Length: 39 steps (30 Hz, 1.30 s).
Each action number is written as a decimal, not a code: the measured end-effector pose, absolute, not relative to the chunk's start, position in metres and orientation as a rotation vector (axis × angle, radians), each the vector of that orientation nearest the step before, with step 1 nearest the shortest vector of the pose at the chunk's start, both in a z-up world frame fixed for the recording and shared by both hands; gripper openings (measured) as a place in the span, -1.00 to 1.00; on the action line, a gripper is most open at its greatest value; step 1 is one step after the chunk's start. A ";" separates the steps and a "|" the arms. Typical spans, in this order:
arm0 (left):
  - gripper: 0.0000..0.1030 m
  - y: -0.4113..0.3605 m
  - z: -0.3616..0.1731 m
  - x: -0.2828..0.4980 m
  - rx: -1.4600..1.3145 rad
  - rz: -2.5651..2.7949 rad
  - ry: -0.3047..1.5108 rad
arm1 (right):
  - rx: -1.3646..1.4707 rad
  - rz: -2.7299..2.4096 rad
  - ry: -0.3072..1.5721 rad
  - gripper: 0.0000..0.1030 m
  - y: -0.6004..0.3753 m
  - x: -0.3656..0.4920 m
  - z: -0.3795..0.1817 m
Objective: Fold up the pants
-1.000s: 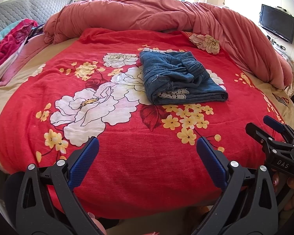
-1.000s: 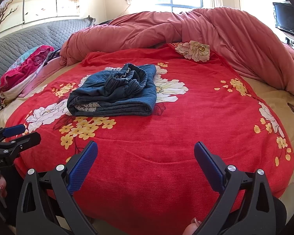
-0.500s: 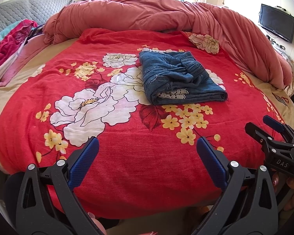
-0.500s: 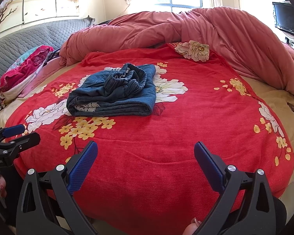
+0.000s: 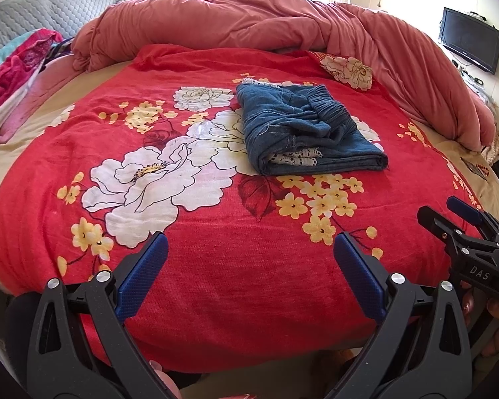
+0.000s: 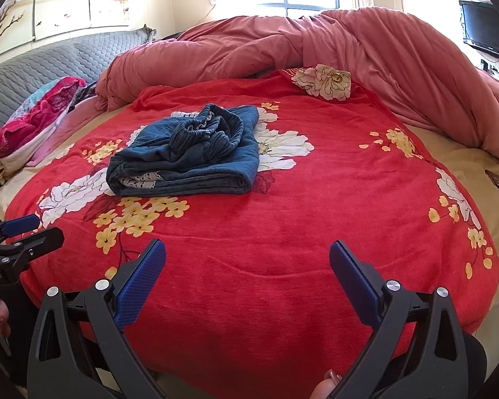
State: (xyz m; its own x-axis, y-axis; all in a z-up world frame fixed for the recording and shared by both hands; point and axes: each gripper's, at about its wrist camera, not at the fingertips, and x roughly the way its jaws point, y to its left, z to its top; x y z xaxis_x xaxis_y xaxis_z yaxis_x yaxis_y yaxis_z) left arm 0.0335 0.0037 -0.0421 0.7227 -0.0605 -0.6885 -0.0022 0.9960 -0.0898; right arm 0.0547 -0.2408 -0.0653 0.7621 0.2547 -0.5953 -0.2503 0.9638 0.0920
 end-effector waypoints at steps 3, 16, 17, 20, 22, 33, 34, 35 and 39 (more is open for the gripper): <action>0.82 0.004 -0.043 0.034 -0.070 -0.040 0.760 | 0.008 0.267 0.652 0.90 -0.241 0.055 -0.066; 0.82 0.013 -0.035 0.040 -0.106 -0.093 0.757 | 0.019 0.226 0.697 0.90 -0.249 0.067 -0.065; 0.82 0.016 -0.035 0.042 -0.116 -0.088 0.763 | 0.025 0.221 0.698 0.90 -0.252 0.069 -0.065; 0.82 0.027 -0.034 0.052 -0.112 -0.037 0.778 | 0.051 0.198 0.709 0.90 -0.265 0.079 -0.061; 0.82 0.038 -0.032 0.062 -0.129 -0.009 0.789 | 0.062 0.170 0.709 0.90 -0.278 0.090 -0.057; 0.82 0.171 -0.017 0.179 -0.114 0.321 0.840 | 0.181 -0.160 0.825 0.90 -0.447 0.226 -0.051; 0.82 0.191 -0.020 0.196 -0.127 0.361 0.866 | 0.175 -0.200 0.839 0.90 -0.464 0.240 -0.056; 0.82 0.207 -0.024 0.209 -0.136 0.385 0.878 | 0.167 -0.267 0.865 0.90 -0.486 0.259 -0.063; 0.84 0.253 -0.066 0.257 -0.068 0.527 1.008 | 0.208 -0.363 0.969 0.92 -0.534 0.307 -0.096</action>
